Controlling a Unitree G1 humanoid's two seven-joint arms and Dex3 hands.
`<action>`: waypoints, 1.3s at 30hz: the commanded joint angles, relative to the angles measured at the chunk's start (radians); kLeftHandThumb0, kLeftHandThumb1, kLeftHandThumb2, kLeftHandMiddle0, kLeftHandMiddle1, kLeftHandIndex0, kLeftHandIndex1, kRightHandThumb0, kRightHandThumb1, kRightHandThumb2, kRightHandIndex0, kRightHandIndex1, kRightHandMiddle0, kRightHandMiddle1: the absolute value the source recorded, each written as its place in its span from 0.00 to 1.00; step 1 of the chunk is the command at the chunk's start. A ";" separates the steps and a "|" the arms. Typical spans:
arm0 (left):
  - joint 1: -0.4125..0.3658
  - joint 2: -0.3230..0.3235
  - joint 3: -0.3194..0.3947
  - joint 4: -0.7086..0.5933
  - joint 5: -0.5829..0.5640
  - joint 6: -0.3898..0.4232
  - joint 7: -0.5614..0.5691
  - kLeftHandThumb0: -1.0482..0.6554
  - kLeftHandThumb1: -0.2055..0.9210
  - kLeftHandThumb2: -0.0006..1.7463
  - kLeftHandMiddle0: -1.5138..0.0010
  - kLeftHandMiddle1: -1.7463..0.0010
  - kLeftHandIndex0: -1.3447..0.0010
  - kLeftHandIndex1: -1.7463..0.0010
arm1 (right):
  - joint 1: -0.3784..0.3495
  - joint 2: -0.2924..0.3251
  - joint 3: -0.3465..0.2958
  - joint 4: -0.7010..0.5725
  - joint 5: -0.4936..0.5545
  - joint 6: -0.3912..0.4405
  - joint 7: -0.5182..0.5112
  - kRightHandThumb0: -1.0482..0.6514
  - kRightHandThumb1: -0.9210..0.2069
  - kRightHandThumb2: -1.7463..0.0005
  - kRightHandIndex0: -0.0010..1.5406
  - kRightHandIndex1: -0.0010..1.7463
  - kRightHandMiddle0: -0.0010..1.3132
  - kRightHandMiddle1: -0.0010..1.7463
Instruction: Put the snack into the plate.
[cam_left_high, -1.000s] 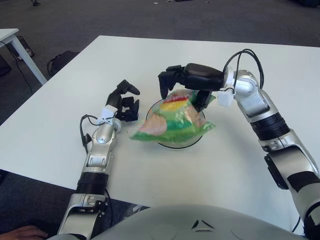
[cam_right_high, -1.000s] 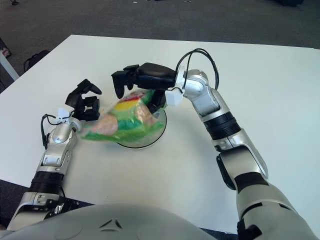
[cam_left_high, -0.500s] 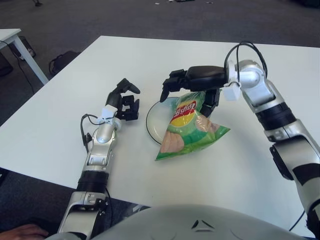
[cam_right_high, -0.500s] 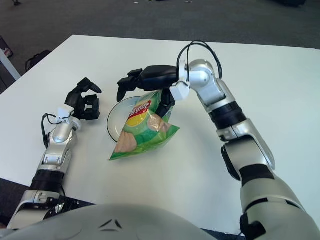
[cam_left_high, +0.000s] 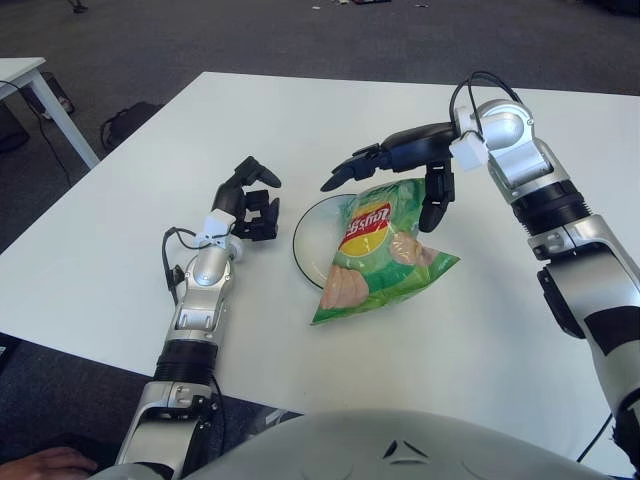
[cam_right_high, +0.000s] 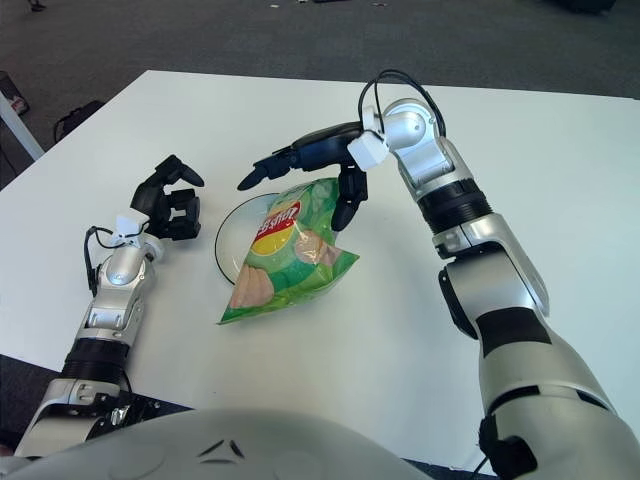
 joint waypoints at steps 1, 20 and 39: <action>0.098 -0.041 -0.016 0.089 0.008 0.009 0.008 0.35 0.55 0.68 0.18 0.00 0.60 0.00 | -0.039 0.015 -0.022 0.008 0.044 0.077 0.041 0.12 0.40 0.63 0.00 0.00 0.00 0.00; 0.101 -0.048 -0.021 0.081 0.026 0.003 0.027 0.35 0.56 0.68 0.18 0.00 0.61 0.00 | -0.082 0.030 -0.071 0.020 0.031 0.146 0.051 0.09 0.39 0.64 0.00 0.00 0.00 0.00; 0.110 -0.041 -0.028 0.041 0.043 0.050 0.040 0.35 0.54 0.69 0.18 0.00 0.59 0.00 | -0.168 -0.001 -0.121 0.214 -0.076 -0.033 -0.055 0.01 0.28 0.69 0.00 0.00 0.01 0.01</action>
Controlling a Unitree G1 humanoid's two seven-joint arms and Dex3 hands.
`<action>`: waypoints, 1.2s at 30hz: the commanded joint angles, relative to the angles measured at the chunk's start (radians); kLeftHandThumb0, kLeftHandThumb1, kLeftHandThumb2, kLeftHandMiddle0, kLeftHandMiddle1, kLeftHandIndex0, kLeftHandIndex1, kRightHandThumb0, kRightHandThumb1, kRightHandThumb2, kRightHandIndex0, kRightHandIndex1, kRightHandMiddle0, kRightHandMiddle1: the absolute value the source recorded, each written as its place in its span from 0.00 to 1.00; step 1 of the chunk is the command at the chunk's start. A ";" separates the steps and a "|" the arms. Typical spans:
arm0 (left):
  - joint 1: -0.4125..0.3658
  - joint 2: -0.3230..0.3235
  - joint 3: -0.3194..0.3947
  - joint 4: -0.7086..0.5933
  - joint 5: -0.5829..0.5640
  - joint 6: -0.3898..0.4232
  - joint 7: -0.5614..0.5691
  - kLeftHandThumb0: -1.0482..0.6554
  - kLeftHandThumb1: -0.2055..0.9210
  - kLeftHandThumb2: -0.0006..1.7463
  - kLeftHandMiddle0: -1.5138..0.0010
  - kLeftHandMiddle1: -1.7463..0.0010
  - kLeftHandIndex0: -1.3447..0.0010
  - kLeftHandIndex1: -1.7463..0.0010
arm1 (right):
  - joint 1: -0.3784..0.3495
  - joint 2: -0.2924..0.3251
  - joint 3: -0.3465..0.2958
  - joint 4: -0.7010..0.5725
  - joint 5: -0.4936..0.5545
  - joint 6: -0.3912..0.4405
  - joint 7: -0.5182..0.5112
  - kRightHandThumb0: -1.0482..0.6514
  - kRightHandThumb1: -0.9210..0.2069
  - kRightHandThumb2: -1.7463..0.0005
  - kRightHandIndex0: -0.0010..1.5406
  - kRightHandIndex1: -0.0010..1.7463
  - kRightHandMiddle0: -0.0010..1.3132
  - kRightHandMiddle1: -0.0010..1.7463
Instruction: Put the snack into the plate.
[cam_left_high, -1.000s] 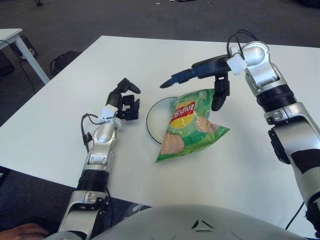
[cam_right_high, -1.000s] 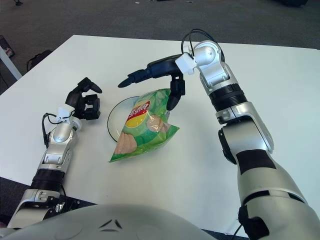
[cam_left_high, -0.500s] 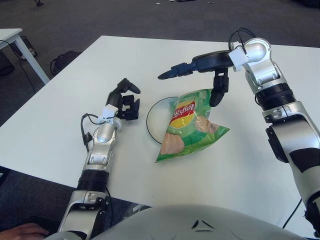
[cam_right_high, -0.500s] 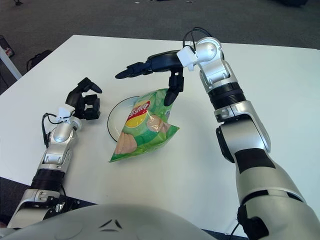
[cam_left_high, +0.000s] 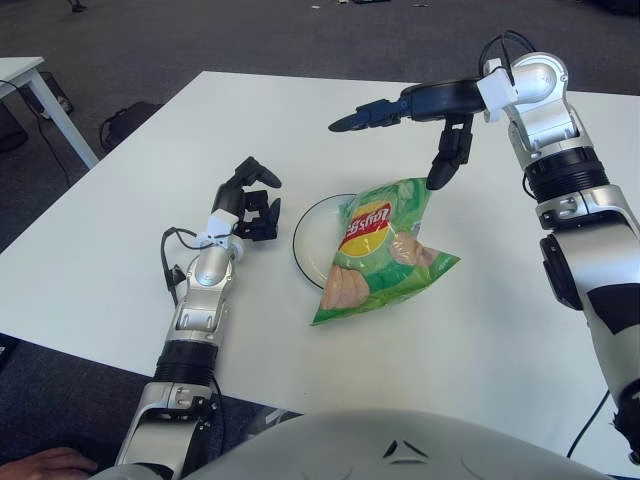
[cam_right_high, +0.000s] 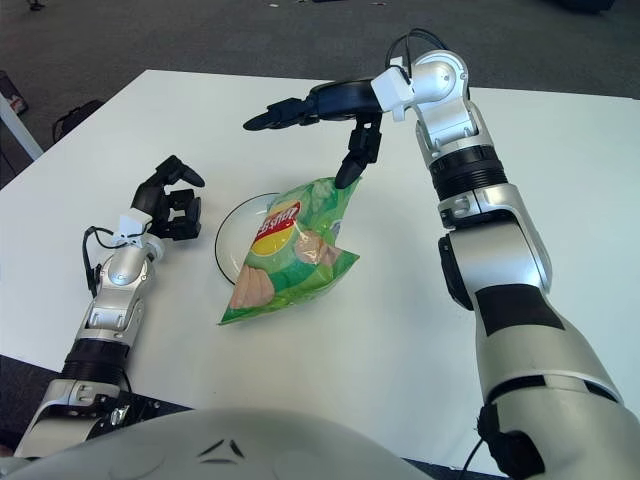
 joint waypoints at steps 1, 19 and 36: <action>0.104 -0.043 -0.018 0.060 0.002 0.015 0.008 0.35 0.54 0.69 0.18 0.00 0.59 0.00 | -0.047 -0.011 0.007 0.053 -0.065 -0.059 -0.052 0.01 0.26 0.71 0.00 0.00 0.01 0.02; 0.110 -0.038 -0.013 0.046 -0.020 0.051 -0.006 0.35 0.55 0.69 0.17 0.00 0.60 0.00 | -0.059 -0.098 0.044 0.344 -0.452 -0.059 -0.702 0.01 0.11 0.77 0.00 0.00 0.00 0.00; 0.103 -0.030 0.002 0.039 -0.050 0.073 -0.021 0.35 0.55 0.68 0.18 0.00 0.60 0.00 | 0.053 -0.041 -0.156 0.416 -0.263 0.170 -0.925 0.19 0.18 0.64 0.01 0.35 0.00 0.30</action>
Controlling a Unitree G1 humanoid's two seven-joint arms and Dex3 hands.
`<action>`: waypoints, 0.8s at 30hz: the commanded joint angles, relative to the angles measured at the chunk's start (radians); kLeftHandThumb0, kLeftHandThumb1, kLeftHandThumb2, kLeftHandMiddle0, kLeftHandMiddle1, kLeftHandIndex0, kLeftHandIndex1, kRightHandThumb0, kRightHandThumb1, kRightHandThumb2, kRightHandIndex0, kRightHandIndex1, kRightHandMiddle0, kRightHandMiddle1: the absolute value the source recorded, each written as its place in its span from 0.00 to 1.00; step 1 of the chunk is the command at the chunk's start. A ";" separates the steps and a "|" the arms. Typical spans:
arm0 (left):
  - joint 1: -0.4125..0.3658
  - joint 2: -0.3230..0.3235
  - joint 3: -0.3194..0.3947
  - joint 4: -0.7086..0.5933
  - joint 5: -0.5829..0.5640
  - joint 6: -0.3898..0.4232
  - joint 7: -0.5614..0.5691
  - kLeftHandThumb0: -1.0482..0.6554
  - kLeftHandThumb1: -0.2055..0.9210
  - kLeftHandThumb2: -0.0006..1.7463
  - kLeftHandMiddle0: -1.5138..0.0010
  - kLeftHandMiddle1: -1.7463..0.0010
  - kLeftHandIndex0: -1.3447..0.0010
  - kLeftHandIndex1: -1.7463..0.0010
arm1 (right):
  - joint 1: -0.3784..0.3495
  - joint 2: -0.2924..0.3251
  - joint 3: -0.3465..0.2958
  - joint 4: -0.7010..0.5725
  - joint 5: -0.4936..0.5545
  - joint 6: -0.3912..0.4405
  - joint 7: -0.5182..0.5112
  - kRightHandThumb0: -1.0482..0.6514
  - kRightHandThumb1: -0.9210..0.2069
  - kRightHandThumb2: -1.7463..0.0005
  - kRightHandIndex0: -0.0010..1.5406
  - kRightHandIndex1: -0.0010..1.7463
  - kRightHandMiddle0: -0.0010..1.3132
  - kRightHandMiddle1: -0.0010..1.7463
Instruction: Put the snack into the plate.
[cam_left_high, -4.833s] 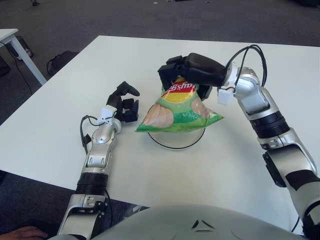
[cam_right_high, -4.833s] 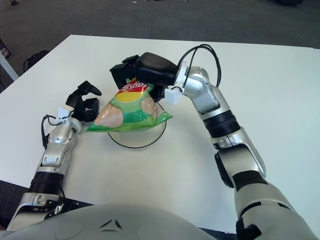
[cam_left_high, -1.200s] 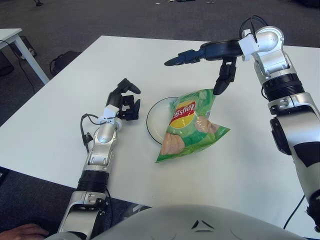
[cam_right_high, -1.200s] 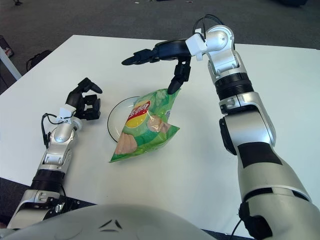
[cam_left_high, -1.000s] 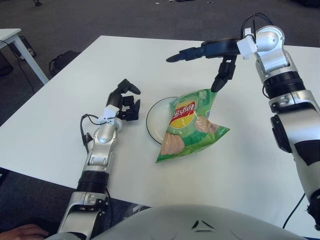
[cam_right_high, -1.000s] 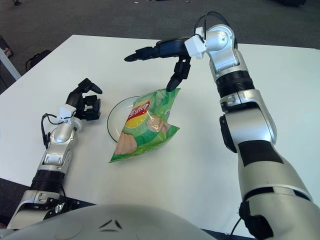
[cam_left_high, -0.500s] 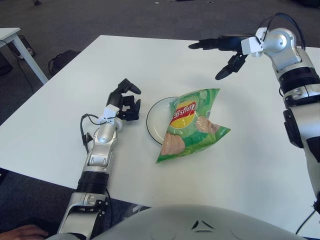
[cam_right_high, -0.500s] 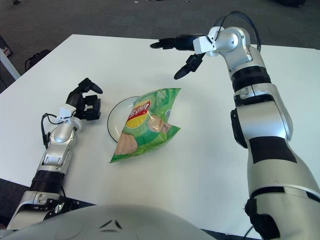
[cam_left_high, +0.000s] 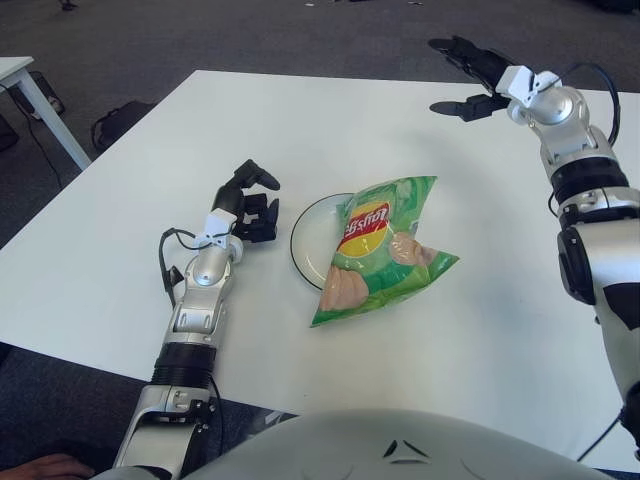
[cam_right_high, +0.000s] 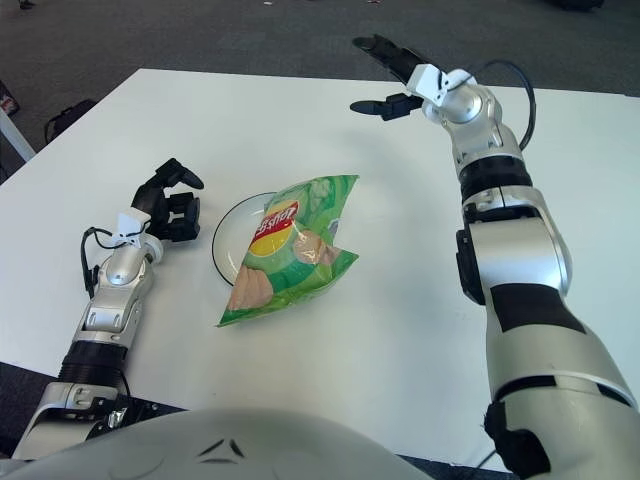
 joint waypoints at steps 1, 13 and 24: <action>0.091 -0.032 0.004 0.072 -0.020 0.009 -0.011 0.35 0.55 0.68 0.18 0.00 0.60 0.00 | 0.031 0.013 -0.033 0.041 0.029 0.020 -0.055 0.21 0.20 0.62 0.02 0.40 0.00 0.33; 0.082 -0.039 0.037 0.082 -0.045 0.028 -0.010 0.35 0.56 0.67 0.18 0.00 0.61 0.00 | 0.148 0.014 -0.148 0.018 0.126 0.054 -0.152 0.40 0.32 0.40 0.12 0.65 0.00 0.62; 0.084 -0.040 0.043 0.066 -0.037 0.054 -0.001 0.35 0.55 0.68 0.17 0.00 0.60 0.00 | 0.479 0.105 -0.312 -0.414 0.335 0.207 -0.205 0.42 0.08 0.61 0.14 0.78 0.10 0.96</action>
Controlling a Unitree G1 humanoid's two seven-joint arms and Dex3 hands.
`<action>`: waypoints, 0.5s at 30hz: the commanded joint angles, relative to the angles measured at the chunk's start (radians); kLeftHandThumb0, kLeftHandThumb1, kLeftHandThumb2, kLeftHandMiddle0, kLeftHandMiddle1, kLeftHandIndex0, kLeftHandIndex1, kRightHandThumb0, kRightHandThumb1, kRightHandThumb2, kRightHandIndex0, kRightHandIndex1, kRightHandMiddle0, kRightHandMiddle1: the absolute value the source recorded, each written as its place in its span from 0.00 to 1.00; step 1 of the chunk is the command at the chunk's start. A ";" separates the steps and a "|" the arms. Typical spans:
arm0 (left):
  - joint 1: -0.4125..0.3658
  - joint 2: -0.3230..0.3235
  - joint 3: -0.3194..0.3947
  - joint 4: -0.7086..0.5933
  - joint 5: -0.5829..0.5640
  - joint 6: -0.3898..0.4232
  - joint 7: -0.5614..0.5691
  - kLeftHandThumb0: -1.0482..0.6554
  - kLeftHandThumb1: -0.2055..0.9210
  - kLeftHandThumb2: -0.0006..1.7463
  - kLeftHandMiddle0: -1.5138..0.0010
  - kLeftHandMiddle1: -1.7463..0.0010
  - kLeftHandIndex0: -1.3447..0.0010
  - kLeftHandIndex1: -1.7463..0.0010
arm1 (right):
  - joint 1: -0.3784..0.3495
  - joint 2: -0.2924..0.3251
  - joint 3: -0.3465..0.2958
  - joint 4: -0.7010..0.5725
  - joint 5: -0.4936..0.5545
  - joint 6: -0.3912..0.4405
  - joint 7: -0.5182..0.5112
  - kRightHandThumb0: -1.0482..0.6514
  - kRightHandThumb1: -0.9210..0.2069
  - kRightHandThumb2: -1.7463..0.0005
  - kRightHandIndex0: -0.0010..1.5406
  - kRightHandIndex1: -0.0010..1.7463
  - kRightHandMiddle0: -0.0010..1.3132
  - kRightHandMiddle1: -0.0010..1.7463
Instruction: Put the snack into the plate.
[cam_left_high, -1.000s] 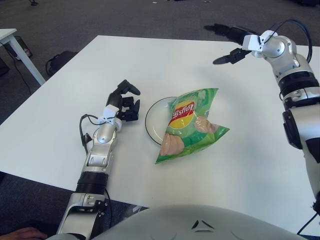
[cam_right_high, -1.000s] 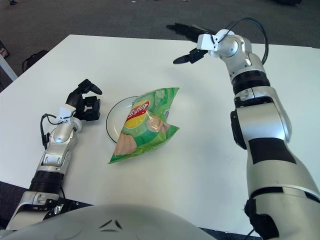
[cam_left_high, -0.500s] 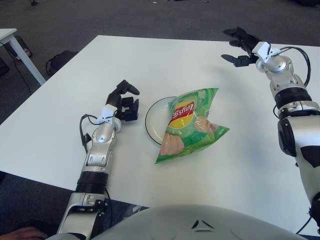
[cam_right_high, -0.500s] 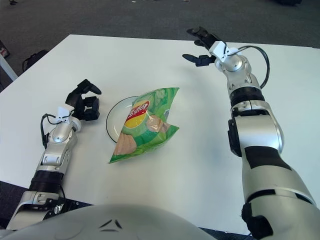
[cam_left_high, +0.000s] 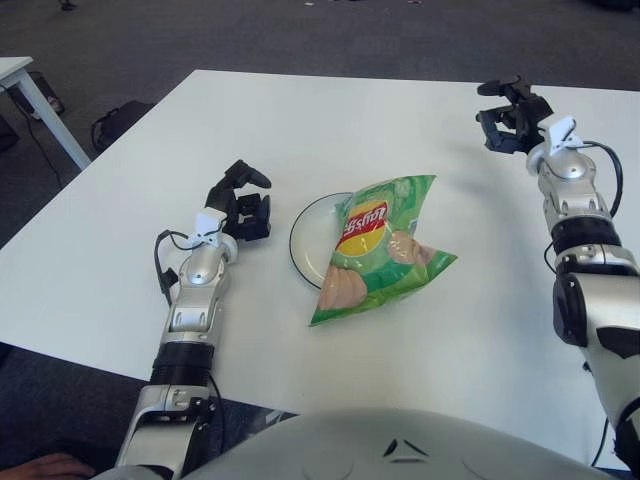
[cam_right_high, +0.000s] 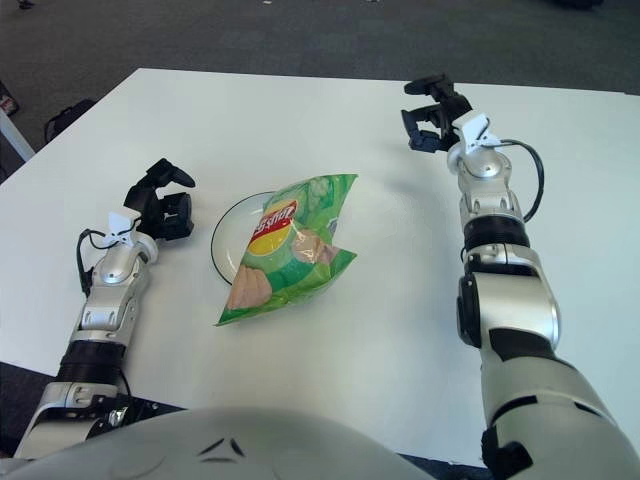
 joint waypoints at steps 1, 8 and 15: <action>0.084 -0.032 -0.002 0.061 0.007 0.014 0.015 0.35 0.55 0.68 0.17 0.00 0.60 0.00 | 0.122 0.054 -0.041 -0.143 0.049 0.046 -0.047 0.49 0.05 0.65 0.17 0.81 0.09 0.97; 0.076 -0.030 0.003 0.075 0.004 0.006 0.017 0.35 0.54 0.69 0.17 0.00 0.60 0.00 | 0.196 0.100 -0.064 -0.252 0.057 0.127 -0.126 0.60 0.03 0.70 0.23 0.85 0.08 1.00; 0.074 -0.028 0.008 0.084 -0.001 -0.004 0.009 0.35 0.53 0.70 0.17 0.00 0.59 0.00 | 0.254 0.153 -0.078 -0.293 0.071 0.163 -0.167 0.61 0.24 0.53 0.33 0.83 0.19 1.00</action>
